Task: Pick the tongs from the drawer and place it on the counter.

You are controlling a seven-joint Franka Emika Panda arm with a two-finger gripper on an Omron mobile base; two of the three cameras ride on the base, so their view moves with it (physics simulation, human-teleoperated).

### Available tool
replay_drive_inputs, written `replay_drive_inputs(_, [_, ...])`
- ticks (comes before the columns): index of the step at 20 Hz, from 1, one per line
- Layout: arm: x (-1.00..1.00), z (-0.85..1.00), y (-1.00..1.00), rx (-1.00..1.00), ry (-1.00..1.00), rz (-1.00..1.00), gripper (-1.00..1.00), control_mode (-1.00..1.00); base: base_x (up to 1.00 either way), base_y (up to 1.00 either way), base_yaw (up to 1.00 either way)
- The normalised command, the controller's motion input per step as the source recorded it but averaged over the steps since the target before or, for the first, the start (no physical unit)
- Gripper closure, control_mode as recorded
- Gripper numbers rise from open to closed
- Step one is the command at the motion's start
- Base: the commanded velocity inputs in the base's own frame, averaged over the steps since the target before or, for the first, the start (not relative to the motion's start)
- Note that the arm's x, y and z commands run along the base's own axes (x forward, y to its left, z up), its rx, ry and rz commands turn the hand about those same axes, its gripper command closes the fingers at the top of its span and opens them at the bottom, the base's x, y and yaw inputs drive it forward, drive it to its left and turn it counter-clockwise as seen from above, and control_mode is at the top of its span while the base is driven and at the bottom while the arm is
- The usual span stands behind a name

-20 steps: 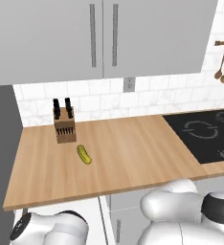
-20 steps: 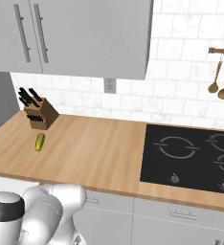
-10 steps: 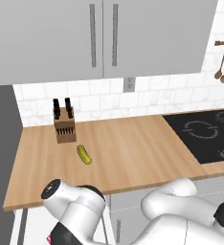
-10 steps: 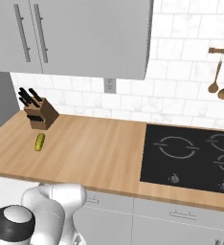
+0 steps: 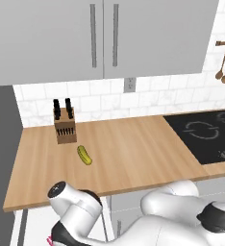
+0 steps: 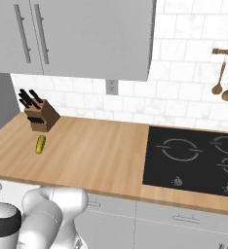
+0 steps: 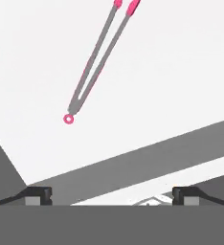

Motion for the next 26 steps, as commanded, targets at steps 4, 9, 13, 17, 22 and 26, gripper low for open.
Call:
replay_drive_inputs(4, [0.21,-0.59,0.47,0.02,-0.02,-0.17,-1.00,-1.00,0.00,0.00,0.00])
replay_drive_inputs(9, [0.01,-0.30,0.61,0.09,0.04,-0.05,-1.00,-1.00,0.00,0.00,0.00])
replay_drive_inputs(13, [0.07,-0.53,0.03,0.05,0.03,0.00,-1.00,-1.00,0.00,0.00,0.00])
replay_drive_inputs(17, [0.12,-0.45,0.00,0.03,0.00,0.00,-1.00,-1.00,0.00,0.00,0.00])
replay_drive_inputs(22, [0.07,-0.34,0.23,0.03,0.00,0.00,-1.00,-1.00,0.00,0.00,0.00])
replay_drive_inputs(26, [0.04,-0.39,0.28,0.07,0.00,0.00,-1.00,-1.00,0.00,0.00,0.00])
